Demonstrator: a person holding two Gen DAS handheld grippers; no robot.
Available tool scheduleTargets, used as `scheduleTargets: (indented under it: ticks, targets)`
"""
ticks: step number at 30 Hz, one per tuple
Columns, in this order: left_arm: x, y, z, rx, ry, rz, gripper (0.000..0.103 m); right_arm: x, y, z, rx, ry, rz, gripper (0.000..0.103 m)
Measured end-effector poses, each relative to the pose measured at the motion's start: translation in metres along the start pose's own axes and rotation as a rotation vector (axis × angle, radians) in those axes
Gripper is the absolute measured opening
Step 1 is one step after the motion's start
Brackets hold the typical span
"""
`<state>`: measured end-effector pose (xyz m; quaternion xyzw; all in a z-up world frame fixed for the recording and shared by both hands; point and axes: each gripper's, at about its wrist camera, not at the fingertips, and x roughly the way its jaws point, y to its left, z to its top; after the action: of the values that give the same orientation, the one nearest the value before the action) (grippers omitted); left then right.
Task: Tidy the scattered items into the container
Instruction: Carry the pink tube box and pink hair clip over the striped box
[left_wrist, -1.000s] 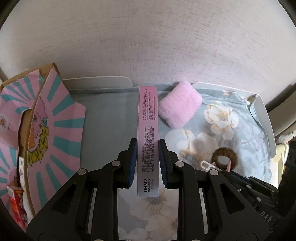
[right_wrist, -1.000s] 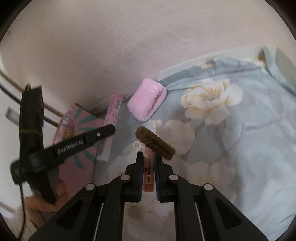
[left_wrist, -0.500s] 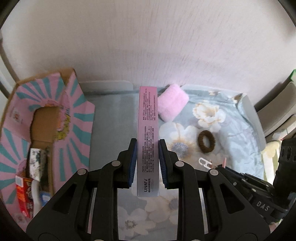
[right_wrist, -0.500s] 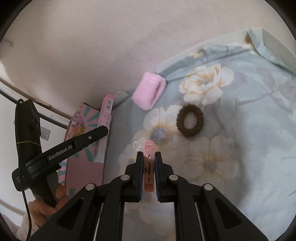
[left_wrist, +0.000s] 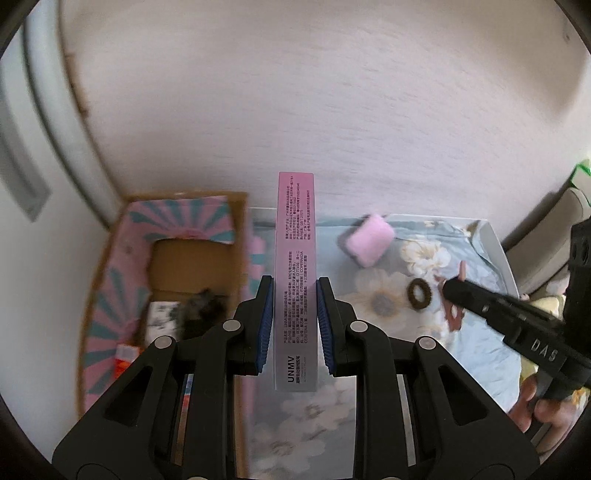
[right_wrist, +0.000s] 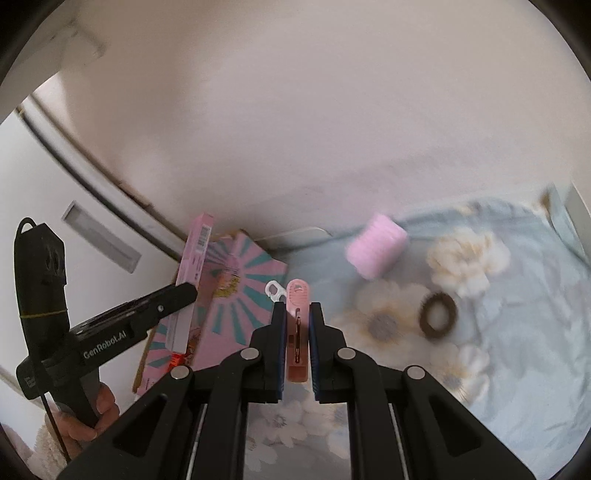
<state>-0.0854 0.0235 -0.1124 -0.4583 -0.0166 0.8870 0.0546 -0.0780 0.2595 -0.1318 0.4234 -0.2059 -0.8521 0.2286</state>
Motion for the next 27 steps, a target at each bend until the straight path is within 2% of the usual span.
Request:
scheduleTargets:
  ticks: [9,16,20,27]
  targets:
    - [-0.029,0.056,-0.01,-0.095,-0.026,0.077,0.02,0.022,0.063,0.02,-0.183,0.036,0.037,0.01]
    - [-0.029,0.095,-0.035,-0.121,0.017,0.146,0.02,0.062,0.117,0.022,-0.345,0.115,0.038,0.01]
    - [-0.022,0.109,-0.056,-0.138,0.072,0.135,0.02,0.093,0.147,0.02,-0.436,0.173,0.039,0.01]
    - [-0.001,0.113,-0.085,-0.168,0.15,0.102,0.02,0.157,0.171,0.005,-0.511,0.291,0.019,0.01]
